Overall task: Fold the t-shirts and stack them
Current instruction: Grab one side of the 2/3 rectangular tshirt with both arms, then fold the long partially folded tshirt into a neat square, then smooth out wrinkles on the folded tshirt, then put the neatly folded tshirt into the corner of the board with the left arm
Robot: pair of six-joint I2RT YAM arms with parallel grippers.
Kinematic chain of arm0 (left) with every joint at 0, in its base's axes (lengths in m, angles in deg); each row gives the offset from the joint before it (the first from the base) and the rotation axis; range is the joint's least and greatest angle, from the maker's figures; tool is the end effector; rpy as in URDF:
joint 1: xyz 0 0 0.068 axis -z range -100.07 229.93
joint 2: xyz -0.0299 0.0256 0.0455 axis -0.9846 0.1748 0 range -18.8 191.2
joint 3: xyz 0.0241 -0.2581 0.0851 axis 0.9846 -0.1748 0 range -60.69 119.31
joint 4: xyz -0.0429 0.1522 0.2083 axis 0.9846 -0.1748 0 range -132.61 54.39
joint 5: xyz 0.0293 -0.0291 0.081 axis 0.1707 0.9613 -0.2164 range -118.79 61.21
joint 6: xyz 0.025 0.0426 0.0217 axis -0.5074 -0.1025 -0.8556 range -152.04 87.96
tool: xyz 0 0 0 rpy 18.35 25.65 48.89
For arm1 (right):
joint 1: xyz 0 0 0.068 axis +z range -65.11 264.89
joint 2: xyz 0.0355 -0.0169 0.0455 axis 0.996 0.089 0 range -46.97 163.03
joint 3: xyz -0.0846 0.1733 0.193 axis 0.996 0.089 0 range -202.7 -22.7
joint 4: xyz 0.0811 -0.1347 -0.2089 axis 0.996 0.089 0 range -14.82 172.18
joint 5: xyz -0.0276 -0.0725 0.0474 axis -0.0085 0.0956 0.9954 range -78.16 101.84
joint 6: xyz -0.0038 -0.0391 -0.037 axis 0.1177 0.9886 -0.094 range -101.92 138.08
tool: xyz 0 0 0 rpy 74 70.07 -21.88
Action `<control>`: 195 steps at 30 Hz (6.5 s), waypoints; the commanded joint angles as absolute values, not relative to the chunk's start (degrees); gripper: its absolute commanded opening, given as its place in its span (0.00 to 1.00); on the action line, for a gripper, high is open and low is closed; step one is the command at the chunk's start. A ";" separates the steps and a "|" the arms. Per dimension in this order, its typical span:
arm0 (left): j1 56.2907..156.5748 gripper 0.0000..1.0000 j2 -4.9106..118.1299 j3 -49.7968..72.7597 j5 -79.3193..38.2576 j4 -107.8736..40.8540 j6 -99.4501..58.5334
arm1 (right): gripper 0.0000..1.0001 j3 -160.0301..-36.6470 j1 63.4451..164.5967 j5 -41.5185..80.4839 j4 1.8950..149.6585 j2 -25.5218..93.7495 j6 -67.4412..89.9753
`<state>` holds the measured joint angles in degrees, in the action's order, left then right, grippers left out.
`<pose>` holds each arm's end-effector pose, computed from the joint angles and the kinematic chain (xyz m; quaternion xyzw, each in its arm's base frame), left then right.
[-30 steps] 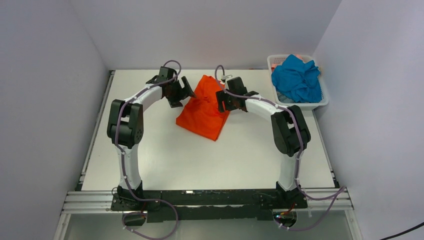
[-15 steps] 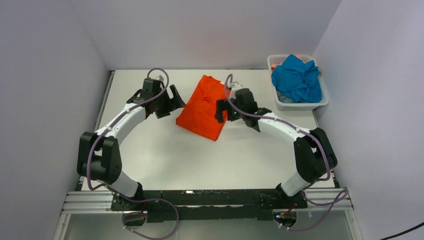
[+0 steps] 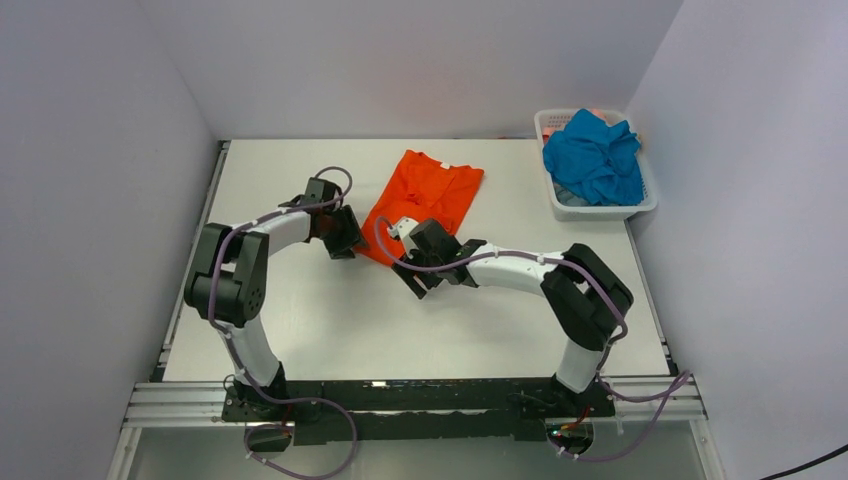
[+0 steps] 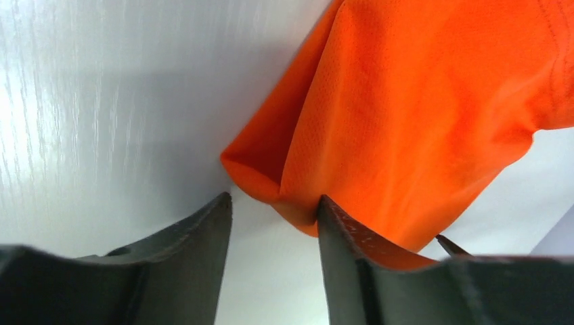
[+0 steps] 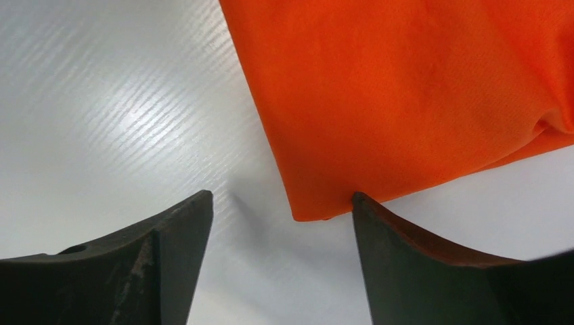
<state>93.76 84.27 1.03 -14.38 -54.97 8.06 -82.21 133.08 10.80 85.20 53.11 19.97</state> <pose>0.3439 -0.0938 0.1592 -0.1872 0.9420 -0.2219 0.1686 0.2412 0.2685 0.1749 -0.3956 0.8542 0.1246 0.3134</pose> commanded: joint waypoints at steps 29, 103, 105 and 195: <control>92.80 0.00 55.99 -8.89 -28.60 -68.49 8.75 | 0.00 -87.30 141.18 39.29 91.70 45.88 9.18; 102.94 0.99 79.18 2.22 -5.52 -44.85 6.02 | 1.00 -73.12 117.20 44.69 69.27 39.65 -16.67; 102.35 0.99 82.35 1.34 -3.65 -43.92 6.85 | 1.00 -73.13 116.52 43.30 70.42 42.84 -16.88; 106.10 0.00 86.37 9.99 -45.87 -70.97 -0.63 | 1.00 -59.77 108.87 2.84 81.62 7.38 -3.94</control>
<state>108.95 82.63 1.42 -32.56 -61.15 0.45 -59.52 109.54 1.12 84.81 7.53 -4.99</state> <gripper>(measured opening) 0.034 0.997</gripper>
